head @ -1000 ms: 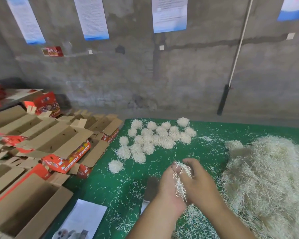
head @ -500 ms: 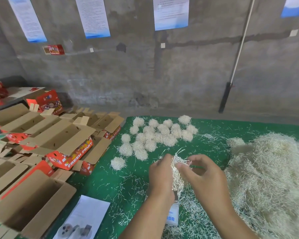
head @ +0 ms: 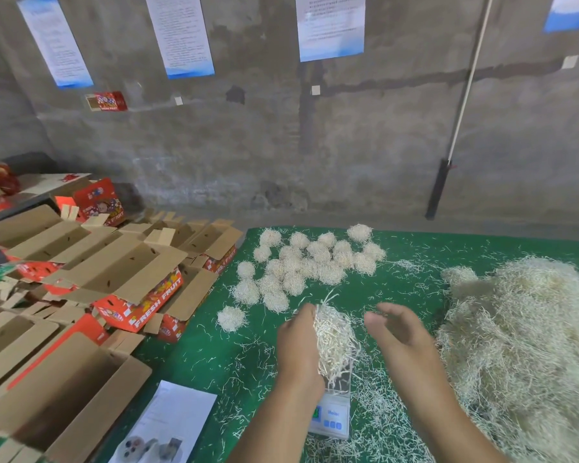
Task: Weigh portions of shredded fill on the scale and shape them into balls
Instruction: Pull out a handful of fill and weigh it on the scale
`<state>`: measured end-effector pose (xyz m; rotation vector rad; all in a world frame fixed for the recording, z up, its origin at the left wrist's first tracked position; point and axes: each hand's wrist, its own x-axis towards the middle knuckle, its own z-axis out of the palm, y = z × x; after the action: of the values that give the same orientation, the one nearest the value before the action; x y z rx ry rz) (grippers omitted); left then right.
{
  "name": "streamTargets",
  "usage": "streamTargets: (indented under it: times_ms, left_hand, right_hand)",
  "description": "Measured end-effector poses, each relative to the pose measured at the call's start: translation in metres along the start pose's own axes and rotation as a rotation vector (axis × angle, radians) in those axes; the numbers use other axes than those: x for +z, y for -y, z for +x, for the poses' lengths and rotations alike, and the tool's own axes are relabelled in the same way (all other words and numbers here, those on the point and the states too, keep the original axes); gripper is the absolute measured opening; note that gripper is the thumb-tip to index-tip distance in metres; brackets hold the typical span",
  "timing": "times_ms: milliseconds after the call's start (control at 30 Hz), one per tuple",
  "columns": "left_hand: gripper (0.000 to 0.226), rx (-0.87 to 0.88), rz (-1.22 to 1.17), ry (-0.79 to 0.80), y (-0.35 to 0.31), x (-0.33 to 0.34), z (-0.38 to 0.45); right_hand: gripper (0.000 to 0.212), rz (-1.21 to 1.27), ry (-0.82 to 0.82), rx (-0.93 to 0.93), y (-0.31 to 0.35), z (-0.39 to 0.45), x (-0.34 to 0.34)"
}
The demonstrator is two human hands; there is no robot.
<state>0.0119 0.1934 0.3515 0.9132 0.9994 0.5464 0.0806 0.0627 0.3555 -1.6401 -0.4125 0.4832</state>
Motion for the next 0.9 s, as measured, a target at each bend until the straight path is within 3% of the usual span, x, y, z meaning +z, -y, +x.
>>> streamTargets:
  times_ms: [100,167,233,300,400,500,533,633,733,833,900]
  left_hand:
    - [0.033,0.076,0.054,0.093,0.011,0.014,-0.01]
    - [0.027,0.255,0.216,0.054,0.026,0.025,-0.015]
    - [0.028,0.489,0.432,-0.031,0.035,0.035,-0.02]
    - [0.029,0.621,0.583,-0.075,0.038,0.041,-0.025]
    - [0.015,0.611,0.625,-0.034,0.041,0.049,-0.029]
    - [0.026,0.587,0.56,0.056,0.041,0.055,-0.033]
    - [0.025,0.567,0.514,0.11,0.041,0.055,-0.037]
    - [0.02,0.322,0.203,0.198,0.04,0.053,-0.043]
    - [0.048,-0.236,-0.152,0.151,0.026,0.046,-0.033]
    - [0.068,-0.583,-0.212,0.324,0.008,0.032,-0.022]
    - [0.076,-0.647,-0.243,0.461,-0.002,0.023,-0.016]
  right_hand:
    - [0.055,0.393,0.339,0.284,0.003,-0.007,0.013]
    - [0.068,0.68,0.44,0.35,0.004,-0.007,0.023]
    - [0.063,0.799,0.354,0.405,0.005,-0.007,0.028]
    - [0.048,0.744,0.236,0.4,0.006,-0.003,0.024]
    - [0.043,0.848,0.254,0.373,0.006,0.002,0.016]
    - [0.033,0.44,-0.049,0.211,-0.001,0.017,0.005]
    - [0.034,0.385,-0.047,0.19,0.0,0.017,0.004]
    - [0.029,0.354,-0.065,0.146,0.006,0.023,0.012]
    - [0.015,0.468,-0.013,0.207,0.019,0.027,0.021]
    - [0.045,0.239,0.011,0.066,0.016,0.033,0.021]
    - [0.043,0.098,0.02,0.028,0.019,0.033,0.025]
